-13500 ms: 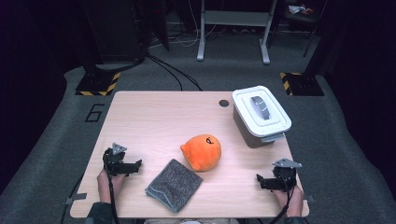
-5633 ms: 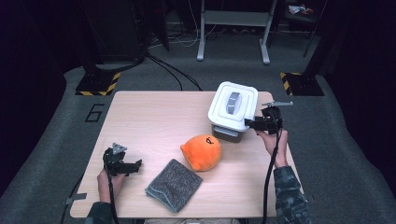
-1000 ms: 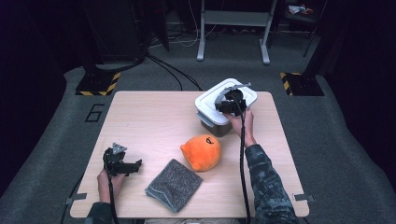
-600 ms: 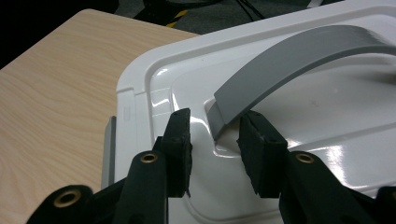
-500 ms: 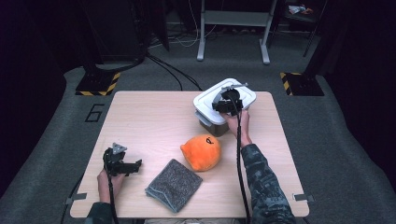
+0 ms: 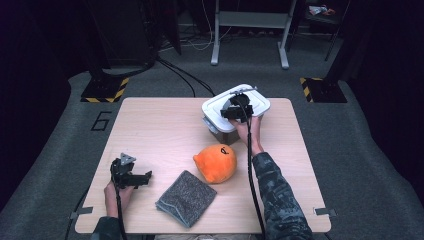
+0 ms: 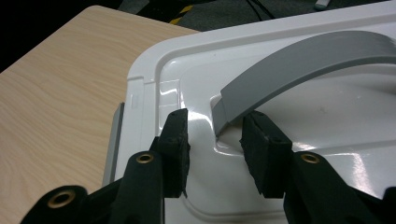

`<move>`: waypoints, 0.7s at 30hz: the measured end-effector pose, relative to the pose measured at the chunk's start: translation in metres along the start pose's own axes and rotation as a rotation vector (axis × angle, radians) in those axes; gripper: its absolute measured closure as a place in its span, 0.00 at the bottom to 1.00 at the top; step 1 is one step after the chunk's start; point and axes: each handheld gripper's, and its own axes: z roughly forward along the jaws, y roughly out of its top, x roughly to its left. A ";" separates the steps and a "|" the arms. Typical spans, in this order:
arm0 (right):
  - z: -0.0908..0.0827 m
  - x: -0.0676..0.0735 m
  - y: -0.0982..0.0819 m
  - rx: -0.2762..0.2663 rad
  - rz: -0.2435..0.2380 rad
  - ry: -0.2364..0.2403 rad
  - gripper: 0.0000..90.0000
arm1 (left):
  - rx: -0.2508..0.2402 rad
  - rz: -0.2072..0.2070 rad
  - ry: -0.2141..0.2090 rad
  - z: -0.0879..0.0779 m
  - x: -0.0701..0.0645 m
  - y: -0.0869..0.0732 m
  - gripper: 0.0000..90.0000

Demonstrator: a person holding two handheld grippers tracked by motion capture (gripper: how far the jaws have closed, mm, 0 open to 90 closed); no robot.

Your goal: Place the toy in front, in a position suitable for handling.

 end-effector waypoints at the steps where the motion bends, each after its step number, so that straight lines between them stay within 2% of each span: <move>1: 0.001 0.001 0.001 -0.002 -0.004 0.006 0.68 | 0.001 0.001 -0.001 0.000 0.000 0.000 0.00; 5: 0.005 0.010 0.003 0.008 -0.007 0.015 0.67 | 0.003 0.001 0.000 0.000 0.000 0.000 0.00; 6: 0.006 0.010 0.003 0.007 -0.025 0.017 0.66 | 0.003 0.001 0.000 0.000 0.000 0.000 0.00; 7: 0.006 0.012 0.004 0.008 -0.020 0.015 0.66 | 0.003 0.001 0.000 0.000 0.000 0.000 0.00; 11: 0.006 0.013 0.005 0.016 -0.047 0.016 0.60 | 0.003 0.001 0.000 0.000 0.000 0.000 0.00; 13: -0.002 0.009 0.004 0.001 -0.030 0.026 0.54 | 0.003 0.001 -0.001 0.000 0.000 0.000 0.00; 16: -0.010 0.004 0.004 -0.010 -0.022 0.033 0.52 | 0.003 0.001 0.000 0.000 0.000 0.000 0.00; 18: -0.026 -0.002 0.000 -0.033 -0.015 0.023 0.47 | 0.003 0.001 0.000 0.000 0.000 0.000 0.00; 19: -0.026 -0.002 0.000 -0.033 -0.015 0.023 0.47 | 0.003 0.001 0.000 0.000 0.000 0.000 0.00; 21: -0.042 -0.009 -0.007 -0.052 -0.015 0.008 0.40 | 0.003 0.001 0.000 0.000 0.000 0.000 0.00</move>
